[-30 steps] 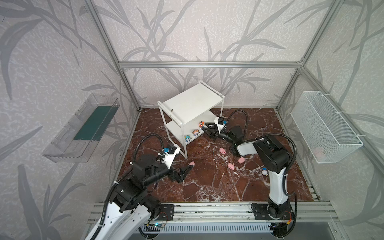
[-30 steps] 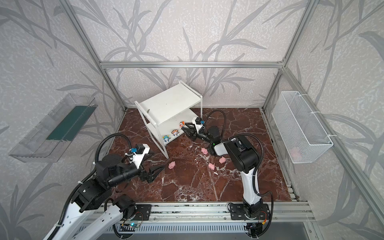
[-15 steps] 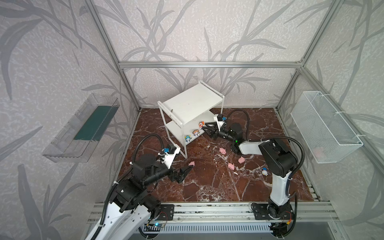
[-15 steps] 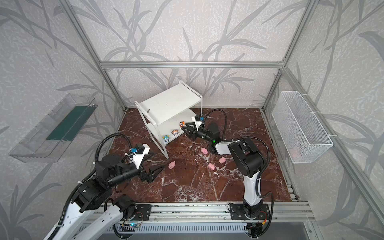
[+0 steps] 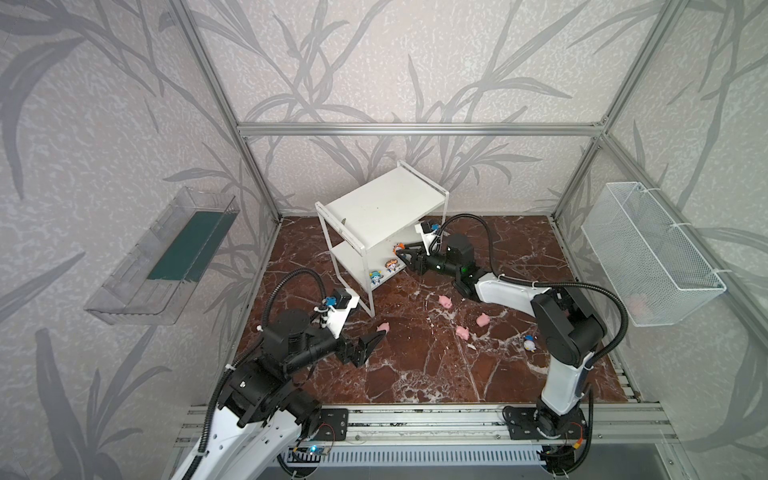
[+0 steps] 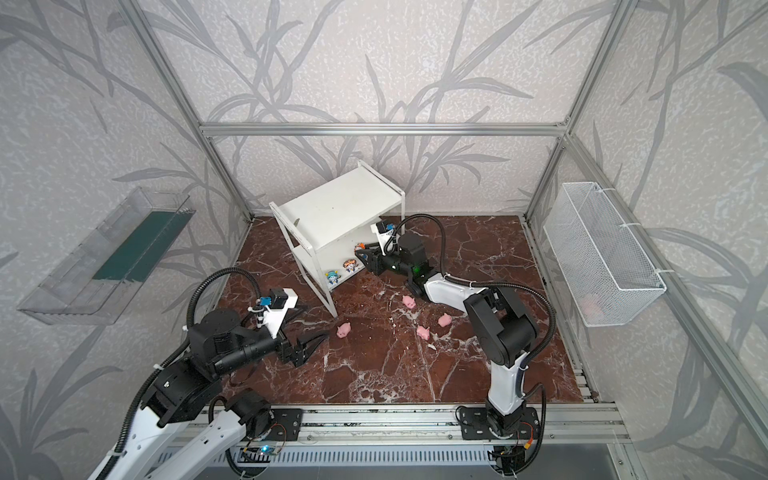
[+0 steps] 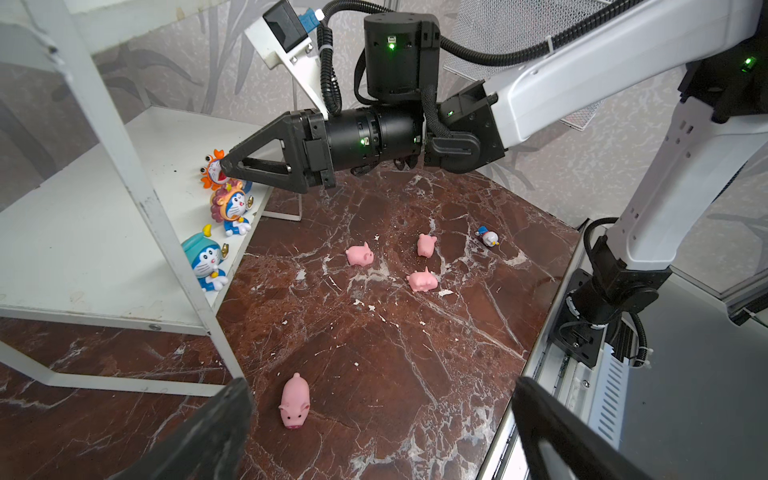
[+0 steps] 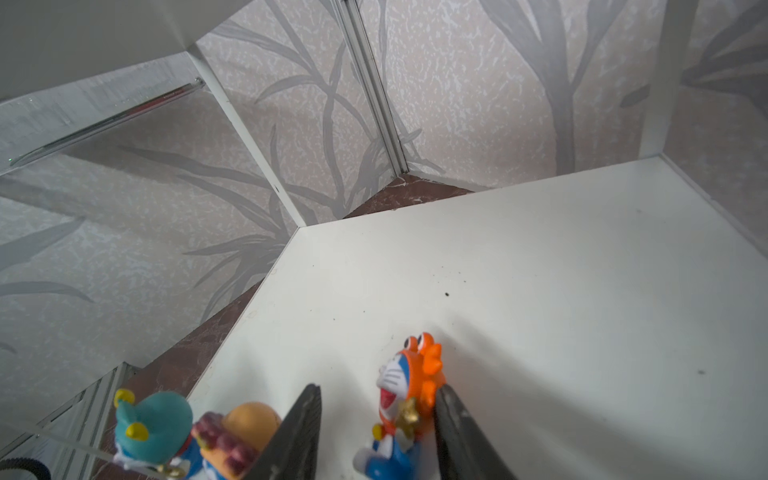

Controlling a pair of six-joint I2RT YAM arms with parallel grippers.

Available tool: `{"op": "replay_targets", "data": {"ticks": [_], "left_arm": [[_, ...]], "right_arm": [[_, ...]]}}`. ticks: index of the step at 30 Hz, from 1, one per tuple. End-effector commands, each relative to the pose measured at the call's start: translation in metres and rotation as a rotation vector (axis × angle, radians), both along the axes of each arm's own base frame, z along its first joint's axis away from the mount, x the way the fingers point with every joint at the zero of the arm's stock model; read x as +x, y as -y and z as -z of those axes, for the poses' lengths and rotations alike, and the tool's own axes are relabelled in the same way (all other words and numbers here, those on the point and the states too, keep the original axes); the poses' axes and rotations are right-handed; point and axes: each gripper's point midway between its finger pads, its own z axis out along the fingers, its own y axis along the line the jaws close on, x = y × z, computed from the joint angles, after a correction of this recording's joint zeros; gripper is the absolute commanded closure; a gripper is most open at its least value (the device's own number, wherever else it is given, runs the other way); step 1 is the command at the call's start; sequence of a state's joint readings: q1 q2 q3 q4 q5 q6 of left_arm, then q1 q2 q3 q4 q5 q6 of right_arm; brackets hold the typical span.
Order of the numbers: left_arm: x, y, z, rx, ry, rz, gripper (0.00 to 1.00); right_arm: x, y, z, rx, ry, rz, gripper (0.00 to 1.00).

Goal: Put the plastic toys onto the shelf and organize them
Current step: 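Lower the open right gripper around the crab-hat figurine and close it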

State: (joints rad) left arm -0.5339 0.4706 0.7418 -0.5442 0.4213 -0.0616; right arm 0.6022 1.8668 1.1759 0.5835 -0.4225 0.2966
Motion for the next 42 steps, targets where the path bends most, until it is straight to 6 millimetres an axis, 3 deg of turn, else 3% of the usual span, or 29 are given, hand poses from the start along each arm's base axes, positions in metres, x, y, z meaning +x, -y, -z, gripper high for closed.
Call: {"op": "replay_targets", "data": {"ticks": [1, 11, 20, 27, 42], "left_arm": [[-0.002, 0.001, -0.004, -0.012, 0.031, 0.015, 0.01], [-0.003, 0.000, -0.006, -0.018, 0.038, 0.014, 0.01], [-0.004, 0.000, -0.006, -0.020, 0.038, 0.015, 0.01], [-0.004, 0.000, -0.006, -0.020, 0.038, 0.018, 0.01], [-0.003, 0.000, -0.006, -0.017, 0.040, 0.012, 0.01]], "right_arm": [[0.002, 0.007, -0.003, -0.108, -0.041, 0.078, 0.56], [0.000, 0.015, 0.001, -0.245, -0.053, 0.128, 0.68], [-0.008, 0.015, -0.010, -0.206, 0.041, 0.095, 0.77], [-0.011, 0.002, -0.013, -0.213, 0.119, 0.001, 0.61], [0.000, -0.007, 0.003, -0.258, 0.128, -0.061, 0.60]]}}
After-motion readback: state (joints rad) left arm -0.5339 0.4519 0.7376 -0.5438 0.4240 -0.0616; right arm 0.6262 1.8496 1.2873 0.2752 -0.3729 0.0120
